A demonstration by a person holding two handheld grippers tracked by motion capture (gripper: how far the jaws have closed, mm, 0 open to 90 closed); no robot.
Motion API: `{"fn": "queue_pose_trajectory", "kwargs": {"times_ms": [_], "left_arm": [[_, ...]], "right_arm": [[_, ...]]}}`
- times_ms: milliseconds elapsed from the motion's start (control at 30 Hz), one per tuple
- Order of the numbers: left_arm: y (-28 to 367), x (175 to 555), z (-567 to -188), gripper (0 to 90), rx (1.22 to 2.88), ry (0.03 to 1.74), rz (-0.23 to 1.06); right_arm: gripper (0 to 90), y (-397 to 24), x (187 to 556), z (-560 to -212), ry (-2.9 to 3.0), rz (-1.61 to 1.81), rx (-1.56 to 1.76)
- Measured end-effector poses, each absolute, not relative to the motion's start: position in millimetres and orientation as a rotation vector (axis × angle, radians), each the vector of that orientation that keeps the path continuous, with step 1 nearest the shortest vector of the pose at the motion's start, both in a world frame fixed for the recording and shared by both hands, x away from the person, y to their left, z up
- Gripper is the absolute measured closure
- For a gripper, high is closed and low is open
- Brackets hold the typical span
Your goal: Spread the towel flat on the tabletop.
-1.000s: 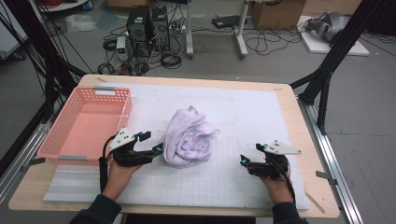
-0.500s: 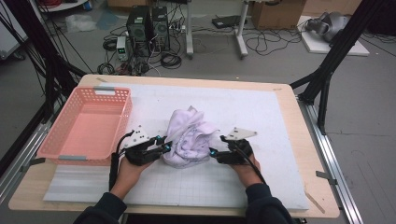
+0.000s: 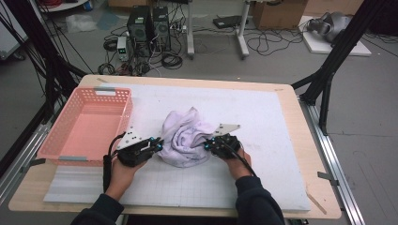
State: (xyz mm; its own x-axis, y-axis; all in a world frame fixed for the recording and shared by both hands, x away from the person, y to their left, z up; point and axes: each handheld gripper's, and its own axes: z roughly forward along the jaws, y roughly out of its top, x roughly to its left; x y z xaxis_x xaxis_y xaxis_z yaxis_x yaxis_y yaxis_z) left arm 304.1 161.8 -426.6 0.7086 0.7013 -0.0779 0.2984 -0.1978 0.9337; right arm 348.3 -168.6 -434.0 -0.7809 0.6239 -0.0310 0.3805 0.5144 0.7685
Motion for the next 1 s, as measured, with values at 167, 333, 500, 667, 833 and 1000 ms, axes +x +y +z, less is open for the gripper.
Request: {"fn": "queue_pose_trajectory", "kwargs": {"times_ms": [167, 333, 500, 667, 833, 1000], "left_arm": [[162.3, 304.0, -428.6, 81.5, 1.794, 0.809, 0.451], [159.8, 303.7, -429.2, 81.5, 1.804, 0.812, 0.461], [160.8, 305.6, -430.3, 81.9, 1.816, 0.829, 0.465], [160.7, 306.7, -431.2, 82.0, 1.825, 0.846, 0.475], [157.2, 307.1, -433.1, 81.9, 1.845, 0.844, 0.467], [155.9, 306.5, -433.4, 79.8, 1.847, 0.83, 0.447]], "right_arm": [[84.3, -213.4, 330.4, -428.9, 2.4, 1.062, 0.896], [84.6, -252.2, 313.0, -429.7, 2.369, 1.041, 0.975], [86.0, -283.9, 296.9, -427.9, 2.31, 0.936, 1.059], [86.2, -325.2, 282.9, -420.1, 2.208, 0.903, 1.175], [85.7, -350.5, 277.7, -423.0, 2.127, 0.872, 1.299], [57.5, -347.4, 275.4, -415.3, 2.023, 0.976, 1.296]]}}
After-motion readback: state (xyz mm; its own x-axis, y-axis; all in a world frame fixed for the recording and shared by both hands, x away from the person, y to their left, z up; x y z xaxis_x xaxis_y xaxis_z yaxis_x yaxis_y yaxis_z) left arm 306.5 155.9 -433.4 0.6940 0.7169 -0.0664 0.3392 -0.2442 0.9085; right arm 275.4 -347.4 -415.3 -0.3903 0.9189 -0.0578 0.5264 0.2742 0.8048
